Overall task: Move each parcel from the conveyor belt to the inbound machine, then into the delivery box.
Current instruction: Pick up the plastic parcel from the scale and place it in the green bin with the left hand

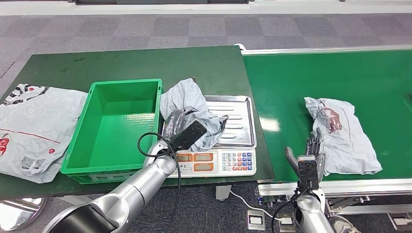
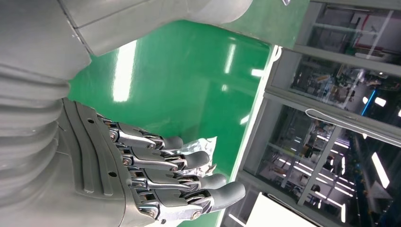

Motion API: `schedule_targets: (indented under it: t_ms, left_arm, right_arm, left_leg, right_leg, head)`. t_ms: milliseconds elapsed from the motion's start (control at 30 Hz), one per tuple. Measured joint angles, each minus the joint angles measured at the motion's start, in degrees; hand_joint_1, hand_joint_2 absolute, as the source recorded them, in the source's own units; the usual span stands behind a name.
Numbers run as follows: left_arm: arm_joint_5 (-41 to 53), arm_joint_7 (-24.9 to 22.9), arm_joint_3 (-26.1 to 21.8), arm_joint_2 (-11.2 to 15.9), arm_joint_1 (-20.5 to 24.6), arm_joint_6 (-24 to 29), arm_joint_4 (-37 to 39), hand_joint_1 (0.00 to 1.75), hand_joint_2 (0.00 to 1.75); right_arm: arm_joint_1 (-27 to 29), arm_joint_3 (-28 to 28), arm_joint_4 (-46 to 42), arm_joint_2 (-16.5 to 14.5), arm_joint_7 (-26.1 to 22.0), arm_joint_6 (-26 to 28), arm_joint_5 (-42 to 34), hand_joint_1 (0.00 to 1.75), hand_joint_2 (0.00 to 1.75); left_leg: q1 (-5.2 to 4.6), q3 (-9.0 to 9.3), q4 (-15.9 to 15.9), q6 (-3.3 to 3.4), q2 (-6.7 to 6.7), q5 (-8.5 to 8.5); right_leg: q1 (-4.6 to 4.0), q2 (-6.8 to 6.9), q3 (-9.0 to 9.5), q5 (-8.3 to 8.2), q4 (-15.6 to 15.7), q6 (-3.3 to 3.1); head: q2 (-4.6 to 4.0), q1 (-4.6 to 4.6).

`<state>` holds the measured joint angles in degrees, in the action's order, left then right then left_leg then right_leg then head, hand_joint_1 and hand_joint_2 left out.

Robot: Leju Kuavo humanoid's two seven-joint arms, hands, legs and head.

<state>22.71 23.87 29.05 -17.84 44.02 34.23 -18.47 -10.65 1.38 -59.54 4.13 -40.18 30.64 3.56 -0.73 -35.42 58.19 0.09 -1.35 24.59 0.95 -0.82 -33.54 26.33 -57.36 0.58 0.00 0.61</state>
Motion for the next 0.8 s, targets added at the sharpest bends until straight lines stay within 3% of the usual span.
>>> schedule_targets:
  t_ms: [300, 400, 467, 533, 800]
  left_arm:
    - [0.0, 0.01, 0.01, 0.0, 0.0, 0.01, -0.01, 1.75, 1.75]
    - [4.96, 4.14, -1.14, -0.2, -1.61, 1.71, -3.09, 1.75, 1.75]
    - [15.93, 11.33, -5.23, -0.22, -3.68, 4.19, -10.87, 1.75, 1.75]
    - [25.54, 15.64, -10.89, -0.07, -3.03, 5.44, -17.75, 1.75, 1.75]
    - [30.69, 15.58, -25.54, 2.41, 1.95, 5.62, -27.44, 1.75, 1.75]
  right_arm:
    - [0.0, 0.0, 0.0, 0.0, 0.01, -0.01, 0.0, 0.0, 1.75]
    - [0.02, 0.01, 0.02, -0.03, -0.01, 1.95, 0.3, 0.0, 1.75]
    - [0.06, 0.03, 0.15, -0.08, -0.01, 5.3, 0.37, 0.0, 1.75]
    - [0.06, 0.05, 0.34, -0.23, -0.01, 7.7, 0.1, 0.0, 1.75]
    - [0.53, 0.07, 0.98, -0.6, 0.0, 9.2, -0.1, 0.0, 1.75]
  left_leg:
    - [0.0, 0.0, 0.0, 0.0, 0.0, 0.0]
    - [0.0, -0.01, 0.01, 0.0, 0.0, 0.0]
    - [0.02, -0.12, 0.02, 0.02, -0.05, -0.03]
    - [0.03, -0.14, 0.01, 0.01, -0.05, -0.03]
    - [0.12, 0.1, -0.01, -0.13, 0.09, -0.03]
  right_leg:
    - [0.0, 0.0, 0.0, 0.0, 0.0, 0.0]
    - [0.01, -0.01, -0.02, 0.0, -0.01, 0.0]
    - [-0.01, 0.04, -0.08, 0.0, -0.02, 0.0]
    - [-0.03, 0.05, -0.08, 0.0, -0.03, 0.0]
    - [-0.12, -0.13, 0.04, -0.03, -0.08, -0.07]
  head:
    - [0.0, 0.0]
    - [0.0, 0.0]
    - [0.0, 0.0]
    - [0.0, -0.02]
    - [0.0, -0.02]
